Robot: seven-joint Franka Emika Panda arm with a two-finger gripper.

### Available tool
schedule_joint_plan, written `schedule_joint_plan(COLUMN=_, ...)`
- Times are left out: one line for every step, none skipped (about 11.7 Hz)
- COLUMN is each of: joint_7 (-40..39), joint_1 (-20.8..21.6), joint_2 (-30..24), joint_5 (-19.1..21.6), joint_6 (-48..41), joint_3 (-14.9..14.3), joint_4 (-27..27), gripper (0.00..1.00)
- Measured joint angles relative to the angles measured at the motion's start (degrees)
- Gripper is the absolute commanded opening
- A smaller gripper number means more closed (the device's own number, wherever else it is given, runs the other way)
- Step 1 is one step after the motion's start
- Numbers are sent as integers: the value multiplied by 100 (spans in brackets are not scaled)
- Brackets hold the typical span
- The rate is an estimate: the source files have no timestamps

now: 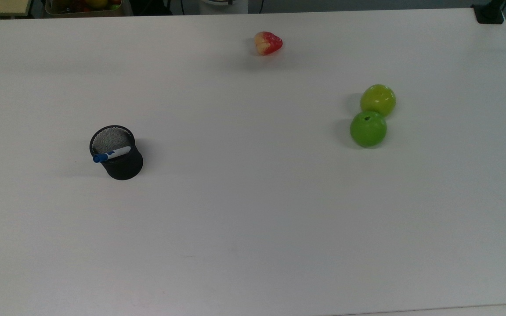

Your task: Take marker pen

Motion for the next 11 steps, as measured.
schedule_joint_plan(joint_7=0, joint_1=0, joint_2=0, joint_5=0, joint_6=0, joint_3=0, joint_4=0, gripper=100)
schedule_joint_plan(joint_7=0, joint_1=0, joint_2=3, joint_5=0, joint_6=0, joint_3=0, joint_4=0, gripper=100)
schedule_joint_plan(joint_7=0, joint_1=0, joint_2=11, joint_5=0, joint_6=13, joint_3=0, joint_4=-1, gripper=100)
schedule_joint_plan(joint_7=0, joint_1=0, joint_2=21, joint_5=0, joint_6=40, joint_3=0, joint_4=-1, gripper=100)
schedule_joint_plan(joint_7=0, joint_1=0, joint_2=31, joint_5=0, joint_6=58, joint_3=0, joint_4=-2, gripper=100)
schedule_joint_plan(joint_7=0, joint_1=0, joint_2=38, joint_5=0, joint_6=62, joint_3=0, joint_4=-2, gripper=100)
schedule_joint_plan(joint_7=0, joint_1=0, joint_2=40, joint_5=0, joint_6=63, joint_3=0, joint_4=-2, gripper=100)
schedule_joint_plan(joint_7=0, joint_1=0, joint_2=41, joint_5=0, joint_6=63, joint_3=0, joint_4=-2, gripper=100)
schedule_joint_plan(joint_7=0, joint_1=0, joint_2=42, joint_5=0, joint_6=63, joint_3=0, joint_4=-2, gripper=100)
schedule_joint_plan(joint_7=-14, joint_1=0, joint_2=42, joint_5=0, joint_6=64, joint_3=0, joint_4=-2, gripper=100)
schedule_joint_plan(joint_7=-67, joint_1=0, joint_2=42, joint_5=0, joint_6=64, joint_3=0, joint_4=-2, gripper=100)
